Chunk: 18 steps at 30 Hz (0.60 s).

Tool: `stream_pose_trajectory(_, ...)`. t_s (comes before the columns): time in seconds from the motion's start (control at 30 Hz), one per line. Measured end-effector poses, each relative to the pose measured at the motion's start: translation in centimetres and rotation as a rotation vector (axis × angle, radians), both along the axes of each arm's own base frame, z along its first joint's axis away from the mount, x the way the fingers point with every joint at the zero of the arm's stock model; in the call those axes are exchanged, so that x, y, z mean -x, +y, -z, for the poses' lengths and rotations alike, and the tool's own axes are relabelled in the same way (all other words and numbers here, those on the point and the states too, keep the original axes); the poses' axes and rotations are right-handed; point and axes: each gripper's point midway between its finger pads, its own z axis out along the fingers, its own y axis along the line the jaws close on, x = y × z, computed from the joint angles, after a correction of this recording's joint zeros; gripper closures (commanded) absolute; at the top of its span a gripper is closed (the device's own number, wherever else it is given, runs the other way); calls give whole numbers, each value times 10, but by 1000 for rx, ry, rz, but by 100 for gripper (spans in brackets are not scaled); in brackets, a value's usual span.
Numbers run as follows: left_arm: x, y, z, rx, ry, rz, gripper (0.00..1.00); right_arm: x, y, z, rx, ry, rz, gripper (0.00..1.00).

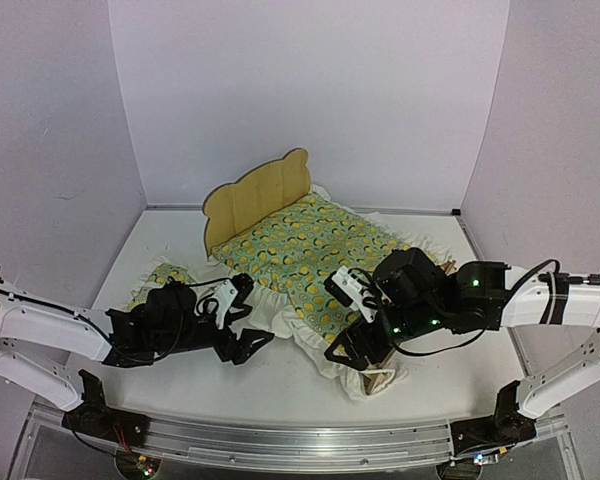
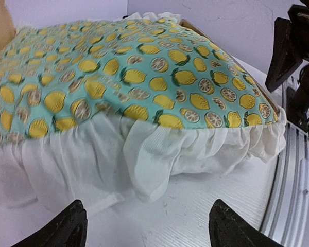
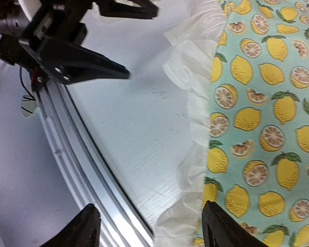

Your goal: Set up the pet bed

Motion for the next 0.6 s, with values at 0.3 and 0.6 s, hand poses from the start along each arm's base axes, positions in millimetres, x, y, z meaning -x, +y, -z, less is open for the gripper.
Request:
stream_pose_trajectory(0.3,-23,39,28,219,464,-301,6,-127,-102,-25,160,-92,487,14)
stream_pose_trajectory(0.6,-34,8,61,388,705,-236,21,-130,-119,-6,280,-58,470,18)
